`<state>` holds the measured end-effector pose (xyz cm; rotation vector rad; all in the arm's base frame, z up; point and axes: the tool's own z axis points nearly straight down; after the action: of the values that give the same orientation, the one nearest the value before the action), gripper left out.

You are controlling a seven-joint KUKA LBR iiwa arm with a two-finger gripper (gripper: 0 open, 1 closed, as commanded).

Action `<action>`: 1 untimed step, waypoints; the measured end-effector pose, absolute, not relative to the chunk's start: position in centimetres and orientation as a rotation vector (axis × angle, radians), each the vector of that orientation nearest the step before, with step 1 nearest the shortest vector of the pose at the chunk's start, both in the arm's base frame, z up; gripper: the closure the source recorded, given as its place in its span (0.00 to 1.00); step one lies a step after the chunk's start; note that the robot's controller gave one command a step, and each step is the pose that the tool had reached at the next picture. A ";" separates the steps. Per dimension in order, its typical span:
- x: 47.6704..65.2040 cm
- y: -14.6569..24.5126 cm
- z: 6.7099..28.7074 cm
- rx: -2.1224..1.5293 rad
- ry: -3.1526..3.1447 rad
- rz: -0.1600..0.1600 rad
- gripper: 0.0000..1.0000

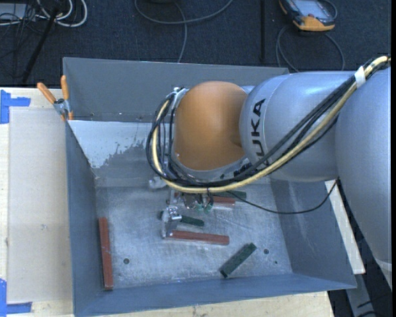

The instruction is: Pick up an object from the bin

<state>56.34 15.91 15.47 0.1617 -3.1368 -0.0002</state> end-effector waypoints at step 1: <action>54.5 14.3 10.6 0.383 -3.123 0.000 0.00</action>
Offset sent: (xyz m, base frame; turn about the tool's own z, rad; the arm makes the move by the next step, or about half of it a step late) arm 0.0365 -0.0567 -0.0847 -0.0242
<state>54.50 14.28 10.57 0.3833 -3.1229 0.0002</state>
